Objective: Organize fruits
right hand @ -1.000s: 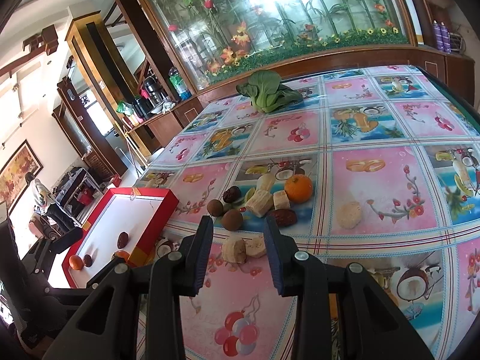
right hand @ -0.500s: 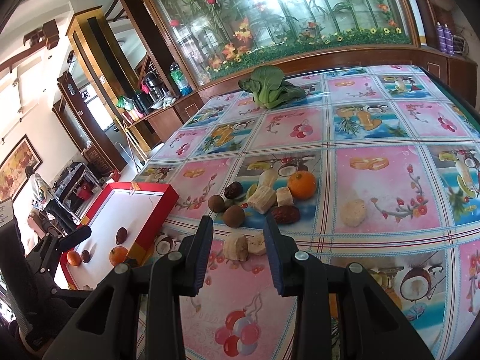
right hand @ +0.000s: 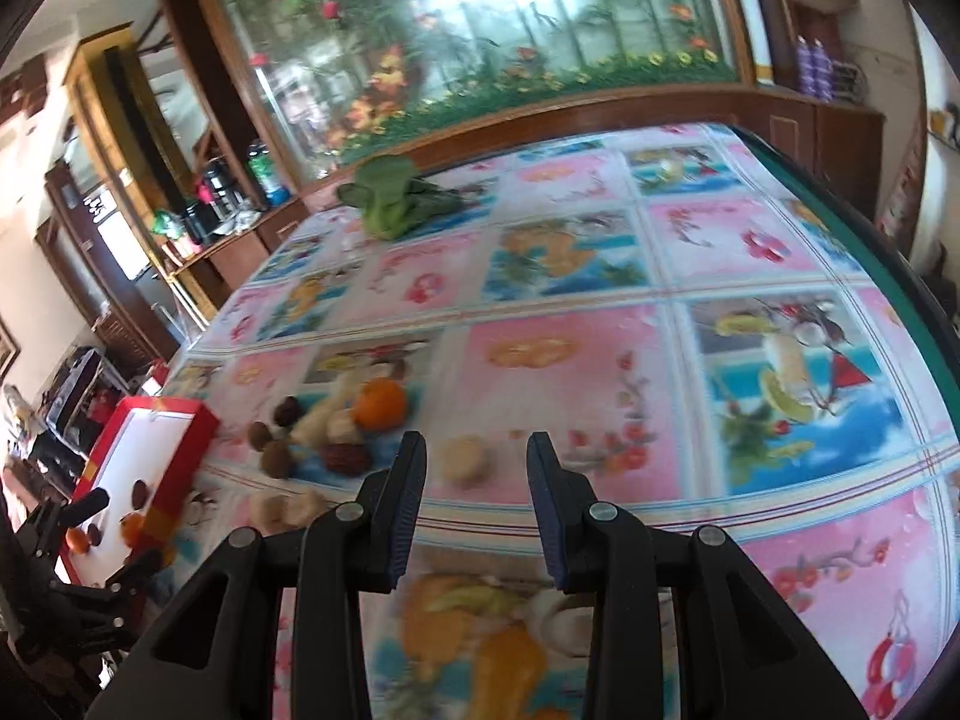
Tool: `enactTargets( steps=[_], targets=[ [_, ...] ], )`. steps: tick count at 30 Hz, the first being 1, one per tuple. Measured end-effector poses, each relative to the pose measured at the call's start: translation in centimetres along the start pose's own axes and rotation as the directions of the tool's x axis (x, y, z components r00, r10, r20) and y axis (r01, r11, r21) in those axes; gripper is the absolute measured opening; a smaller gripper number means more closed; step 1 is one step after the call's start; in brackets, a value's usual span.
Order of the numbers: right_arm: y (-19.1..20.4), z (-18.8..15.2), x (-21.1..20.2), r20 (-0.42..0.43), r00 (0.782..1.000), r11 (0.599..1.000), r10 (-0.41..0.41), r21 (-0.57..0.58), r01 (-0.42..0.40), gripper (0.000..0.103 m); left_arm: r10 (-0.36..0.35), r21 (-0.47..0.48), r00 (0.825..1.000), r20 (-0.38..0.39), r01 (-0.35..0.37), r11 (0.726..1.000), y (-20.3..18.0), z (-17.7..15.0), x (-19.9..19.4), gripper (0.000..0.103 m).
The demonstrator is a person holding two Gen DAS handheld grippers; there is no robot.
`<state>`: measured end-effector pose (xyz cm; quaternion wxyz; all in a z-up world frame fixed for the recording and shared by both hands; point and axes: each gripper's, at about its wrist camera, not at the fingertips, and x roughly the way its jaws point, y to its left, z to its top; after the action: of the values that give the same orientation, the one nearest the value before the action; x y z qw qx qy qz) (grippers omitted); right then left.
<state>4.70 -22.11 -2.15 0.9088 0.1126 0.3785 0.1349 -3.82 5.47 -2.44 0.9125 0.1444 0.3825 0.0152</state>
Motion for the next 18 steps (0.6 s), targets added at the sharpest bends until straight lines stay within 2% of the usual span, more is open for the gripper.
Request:
enactTargets(
  steps=[3,7,10,12,14,18],
  targets=[
    [-0.9,0.2,0.1,0.001,0.998,0.998,-0.063,-0.005,0.063,0.035,-0.034,0.008,0.999,-0.006,0.034,0.999,0.0,0.1,0.2,0.095],
    [-0.8,0.5,0.7,-0.023,1.000,1.000,-0.004,0.016,0.004,0.034,-0.087,0.007,0.996,-0.005,0.087,0.996,-0.8,0.8,0.2,0.095],
    [1.1,0.6,1.8,-0.051,0.999,0.999,0.000,-0.054,-0.003,0.035,-0.129,0.029,0.992,-0.005,0.129,0.991,-2.3,2.0,0.5,0.095],
    [2.3,0.6,2.9,-0.077,0.997,0.994,-0.007,-0.113,-0.001,0.040,-0.143,0.044,0.990,-0.007,0.143,0.989,-3.4,2.7,0.8,0.095],
    [3.2,0.6,3.7,-0.089,0.996,0.989,-0.019,-0.146,0.006,0.041,-0.168,0.046,0.986,-0.018,0.168,0.985,-4.2,3.4,1.4,0.095],
    [4.1,0.4,5.1,-0.106,0.991,0.976,-0.086,-0.209,0.063,0.041,-0.211,0.033,0.976,-0.054,0.213,0.977,-5.7,4.6,2.7,0.095]
  ],
)
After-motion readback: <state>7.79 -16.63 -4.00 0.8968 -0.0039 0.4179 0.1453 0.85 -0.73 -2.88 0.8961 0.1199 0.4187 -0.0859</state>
